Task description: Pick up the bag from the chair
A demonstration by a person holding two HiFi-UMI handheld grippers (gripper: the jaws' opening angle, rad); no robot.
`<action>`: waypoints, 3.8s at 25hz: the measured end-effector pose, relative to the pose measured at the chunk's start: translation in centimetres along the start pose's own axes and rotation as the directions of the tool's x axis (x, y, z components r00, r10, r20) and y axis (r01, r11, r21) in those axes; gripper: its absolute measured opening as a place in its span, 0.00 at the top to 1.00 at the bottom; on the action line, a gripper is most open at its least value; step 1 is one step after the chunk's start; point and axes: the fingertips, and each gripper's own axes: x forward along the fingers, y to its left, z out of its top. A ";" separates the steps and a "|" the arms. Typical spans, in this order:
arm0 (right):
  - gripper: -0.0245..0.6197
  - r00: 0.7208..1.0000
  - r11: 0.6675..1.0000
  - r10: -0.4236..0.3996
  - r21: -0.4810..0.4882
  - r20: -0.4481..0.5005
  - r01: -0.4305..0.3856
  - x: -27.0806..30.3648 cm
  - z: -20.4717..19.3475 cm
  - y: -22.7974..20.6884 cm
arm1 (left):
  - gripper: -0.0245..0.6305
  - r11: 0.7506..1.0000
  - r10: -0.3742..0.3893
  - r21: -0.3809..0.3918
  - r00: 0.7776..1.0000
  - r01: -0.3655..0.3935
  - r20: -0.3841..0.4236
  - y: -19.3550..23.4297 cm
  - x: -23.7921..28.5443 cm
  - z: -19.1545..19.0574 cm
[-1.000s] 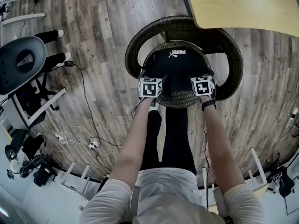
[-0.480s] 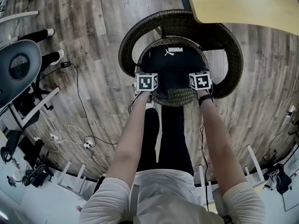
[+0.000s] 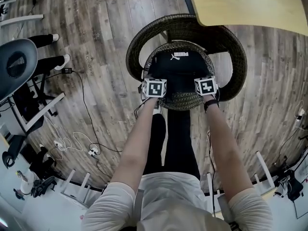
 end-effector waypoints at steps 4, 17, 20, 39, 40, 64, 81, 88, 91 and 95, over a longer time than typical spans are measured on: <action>0.81 0.999 1.000 -0.015 0.025 0.031 0.015 -1.2 0.6 0.3 | 0.77 1.000 -0.015 -0.003 1.000 0.015 0.017 -0.6 -1.3 0.7; 0.84 0.987 0.998 -0.033 0.053 0.158 0.024 -7.2 2.4 2.7 | 0.85 0.999 -0.023 0.045 0.996 0.019 0.089 -1.3 -7.4 2.3; 0.84 0.980 0.997 -0.049 0.064 0.191 0.038 -9.4 3.0 3.2 | 0.85 0.998 -0.018 0.065 0.992 0.010 0.122 -1.7 -9.2 3.1; 0.85 0.909 0.989 -0.150 0.069 0.389 0.134 -23.7 5.6 9.2 | 0.86 0.990 -0.020 0.136 0.938 -0.029 0.346 -3.6 -23.9 5.4; 0.85 0.903 0.988 -0.155 0.072 0.400 0.138 -24.4 5.8 9.6 | 0.86 0.989 -0.017 0.142 0.934 -0.036 0.357 -3.6 -24.6 5.6; 0.85 0.742 0.963 -0.268 0.148 0.615 0.225 -41.3 5.4 17.7 | 0.87 0.976 -0.075 0.210 0.796 -0.066 0.600 -6.5 -42.0 4.8; 0.86 0.553 0.950 -0.272 0.128 0.788 0.286 -53.1 8.4 21.9 | 0.87 0.965 -0.099 0.228 0.619 -0.132 0.779 -8.3 -54.1 7.1; 0.86 0.474 0.944 -0.262 0.122 0.840 0.307 -58.1 9.2 23.2 | 0.87 0.959 -0.109 0.231 0.539 -0.164 0.835 -9.8 -59.4 7.9; 0.86 0.441 0.942 -0.257 0.120 0.860 0.313 -60.0 9.7 23.9 | 0.87 0.957 -0.113 0.231 0.504 -0.177 0.856 -10.0 -61.4 8.2; 0.86 0.392 0.941 -0.246 0.121 0.887 0.317 -62.3 10.0 24.9 | 0.87 0.955 -0.119 0.228 0.457 -0.190 0.882 -10.4 -64.0 8.4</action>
